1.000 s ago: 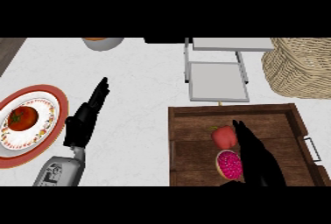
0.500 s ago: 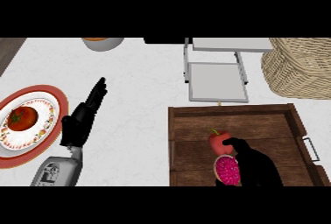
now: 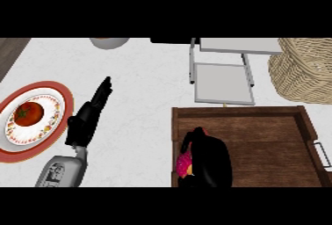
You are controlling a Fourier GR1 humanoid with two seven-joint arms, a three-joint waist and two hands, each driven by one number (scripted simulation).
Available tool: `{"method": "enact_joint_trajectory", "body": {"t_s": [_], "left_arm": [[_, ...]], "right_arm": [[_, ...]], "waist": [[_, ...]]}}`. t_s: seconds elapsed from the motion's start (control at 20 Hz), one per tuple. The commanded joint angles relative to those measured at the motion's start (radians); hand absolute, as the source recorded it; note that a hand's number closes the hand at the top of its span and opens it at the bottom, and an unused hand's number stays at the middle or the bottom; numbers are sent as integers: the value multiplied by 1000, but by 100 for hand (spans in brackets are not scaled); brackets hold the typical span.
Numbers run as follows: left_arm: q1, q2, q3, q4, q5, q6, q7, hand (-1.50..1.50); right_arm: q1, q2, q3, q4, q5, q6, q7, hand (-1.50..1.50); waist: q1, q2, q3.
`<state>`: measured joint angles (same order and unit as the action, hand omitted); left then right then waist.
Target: Pick the cupcake from the tray and place it in the tiered shelf
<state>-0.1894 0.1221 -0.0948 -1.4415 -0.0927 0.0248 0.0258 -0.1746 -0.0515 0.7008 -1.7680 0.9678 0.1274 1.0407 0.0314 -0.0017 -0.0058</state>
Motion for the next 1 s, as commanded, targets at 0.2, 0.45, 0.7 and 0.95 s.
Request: {"method": "enact_joint_trajectory", "body": {"t_s": [0.2, 0.45, 0.7, 0.95], "left_arm": [[-33, -15, -11, 6, -14, 5, 19, 0], [-24, -21, -16, 13, -21, 11, 18, 0], [-2, -42, -20, 32, -43, 43, -13, 0], [-8, -2, 31, 49, 0, 5, -3, 0]], "right_arm": [[-321, 49, 182, 204, -140, -292, 233, 150], [-381, 50, 141, 91, -115, -490, 206, 150], [-543, 51, 144, 67, -45, -498, 336, 150], [-655, 51, 20, 66, 66, -384, 416, 150]], "waist": [[19, 6, 5], [12, 0, 6], [-1, -5, 4], [-22, -11, 3]]}}
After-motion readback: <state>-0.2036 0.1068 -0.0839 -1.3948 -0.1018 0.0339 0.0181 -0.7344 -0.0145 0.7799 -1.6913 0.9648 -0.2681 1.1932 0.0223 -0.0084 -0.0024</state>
